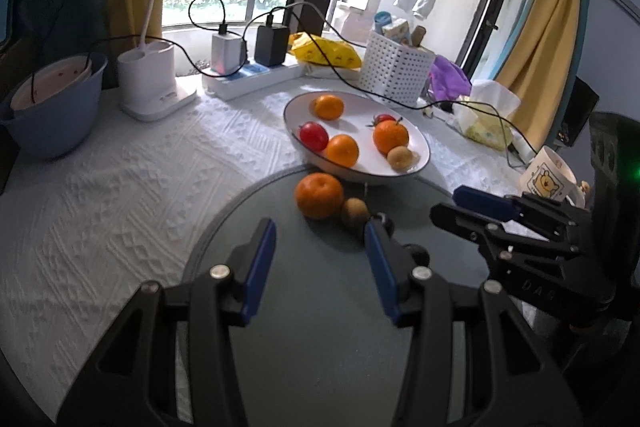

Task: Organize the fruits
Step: 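Withdraw both open grippers from the plate back over the grey mat, then grasp a dark plum on the grey mat with the right gripper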

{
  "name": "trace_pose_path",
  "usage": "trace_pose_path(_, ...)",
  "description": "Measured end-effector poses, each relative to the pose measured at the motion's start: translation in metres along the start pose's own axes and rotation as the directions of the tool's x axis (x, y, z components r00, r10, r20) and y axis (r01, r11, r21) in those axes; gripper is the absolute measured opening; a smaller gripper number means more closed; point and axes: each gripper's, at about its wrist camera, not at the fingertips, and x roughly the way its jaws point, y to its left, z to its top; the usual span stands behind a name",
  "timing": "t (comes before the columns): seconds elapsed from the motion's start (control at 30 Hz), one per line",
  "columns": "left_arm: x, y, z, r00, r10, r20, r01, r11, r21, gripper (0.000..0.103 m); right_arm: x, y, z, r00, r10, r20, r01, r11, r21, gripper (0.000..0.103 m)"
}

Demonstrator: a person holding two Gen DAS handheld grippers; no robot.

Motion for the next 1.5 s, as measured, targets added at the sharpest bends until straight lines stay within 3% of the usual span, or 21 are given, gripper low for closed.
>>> trace_pose_path(0.37,-0.004,0.004,-0.015,1.000,0.006,-0.017,-0.006,1.000,-0.011,0.048,0.014,0.024,-0.009,0.997,0.037,-0.068,-0.039,0.999,-0.030,0.044)
trace_pose_path(0.87,0.002,-0.001,-0.019,0.999,0.020,-0.047,-0.020,1.000,-0.009,0.048,0.030,0.016,-0.023,0.987,0.043,-0.157,-0.041,0.999,0.017,0.044)
trace_pose_path(0.97,0.004,-0.003,-0.018,0.998,0.026,-0.052,-0.027,1.000,-0.005,0.048,0.030,0.016,-0.024,0.987,0.050,-0.152,-0.048,0.999,0.016,0.043)
trace_pose_path(1.07,0.005,-0.006,-0.017,0.998,0.029,-0.055,-0.029,1.000,0.000,0.048,0.029,0.015,-0.025,0.986,0.075,-0.148,-0.073,0.997,0.020,0.031)
trace_pose_path(1.5,0.023,-0.033,-0.010,0.995,0.034,-0.095,-0.030,0.998,0.049,0.048,0.012,-0.017,-0.017,0.993,0.080,-0.082,-0.076,0.996,0.050,0.031)
